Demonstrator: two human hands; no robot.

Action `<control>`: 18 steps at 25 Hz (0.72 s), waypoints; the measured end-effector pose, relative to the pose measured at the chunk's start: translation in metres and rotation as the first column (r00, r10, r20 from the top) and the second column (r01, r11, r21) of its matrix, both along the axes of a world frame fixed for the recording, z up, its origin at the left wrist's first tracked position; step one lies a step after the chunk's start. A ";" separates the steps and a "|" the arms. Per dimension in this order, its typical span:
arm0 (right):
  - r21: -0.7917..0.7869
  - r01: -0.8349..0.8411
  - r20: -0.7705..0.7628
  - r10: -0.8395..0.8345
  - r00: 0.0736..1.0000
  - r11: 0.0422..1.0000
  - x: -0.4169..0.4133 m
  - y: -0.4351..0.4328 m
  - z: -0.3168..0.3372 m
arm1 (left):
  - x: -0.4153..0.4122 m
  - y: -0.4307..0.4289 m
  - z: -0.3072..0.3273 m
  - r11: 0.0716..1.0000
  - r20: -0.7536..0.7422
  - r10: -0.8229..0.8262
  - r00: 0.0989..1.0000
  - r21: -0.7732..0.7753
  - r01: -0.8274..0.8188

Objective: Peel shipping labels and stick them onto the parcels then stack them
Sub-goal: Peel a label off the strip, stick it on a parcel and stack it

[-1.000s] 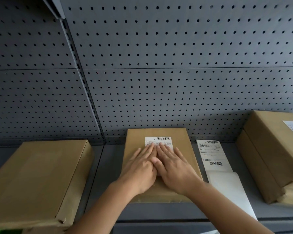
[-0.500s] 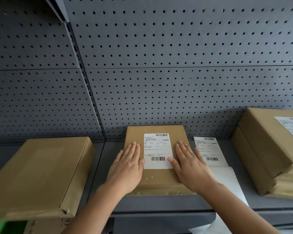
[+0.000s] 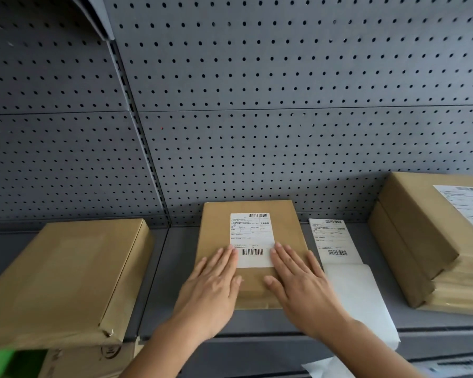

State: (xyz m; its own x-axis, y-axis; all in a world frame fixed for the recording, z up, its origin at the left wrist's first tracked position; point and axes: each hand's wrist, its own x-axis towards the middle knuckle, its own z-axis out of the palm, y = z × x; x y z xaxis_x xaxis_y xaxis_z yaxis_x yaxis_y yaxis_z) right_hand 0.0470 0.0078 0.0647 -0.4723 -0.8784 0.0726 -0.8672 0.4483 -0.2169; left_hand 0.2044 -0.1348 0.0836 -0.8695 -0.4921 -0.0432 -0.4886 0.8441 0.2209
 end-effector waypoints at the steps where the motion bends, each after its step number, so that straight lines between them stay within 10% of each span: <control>1: -0.011 0.045 0.018 -0.045 0.999 0.999 -0.006 0.006 0.001 | 0.004 -0.002 0.000 0.999 0.010 0.037 0.999 0.009 -0.038; 6: 0.016 0.248 0.293 -0.242 0.925 0.969 -0.020 0.026 0.006 | 0.016 -0.017 -0.005 0.939 -0.026 0.296 0.955 0.190 -0.286; 10: 0.028 0.460 0.835 -0.274 0.477 0.887 -0.014 0.029 0.012 | 0.023 -0.015 -0.010 0.589 -0.075 0.581 0.810 0.726 -0.355; 13: -0.038 0.528 0.897 -0.204 0.392 0.848 -0.011 0.030 0.011 | 0.025 -0.010 -0.009 0.415 -0.114 0.701 0.704 0.868 -0.273; 18: -0.101 0.611 0.918 -0.163 0.362 0.785 -0.013 0.033 0.023 | 0.023 0.002 0.004 0.438 -0.199 0.741 0.641 0.867 -0.238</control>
State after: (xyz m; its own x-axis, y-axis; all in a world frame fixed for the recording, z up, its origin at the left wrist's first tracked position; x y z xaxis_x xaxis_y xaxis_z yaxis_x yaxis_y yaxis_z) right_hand 0.0340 0.0407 0.0880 -0.7586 -0.5693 -0.3169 0.1128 0.3642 -0.9244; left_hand 0.2275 -0.1324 0.0875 -0.4720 -0.8382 -0.2733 -0.3527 -0.1046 0.9299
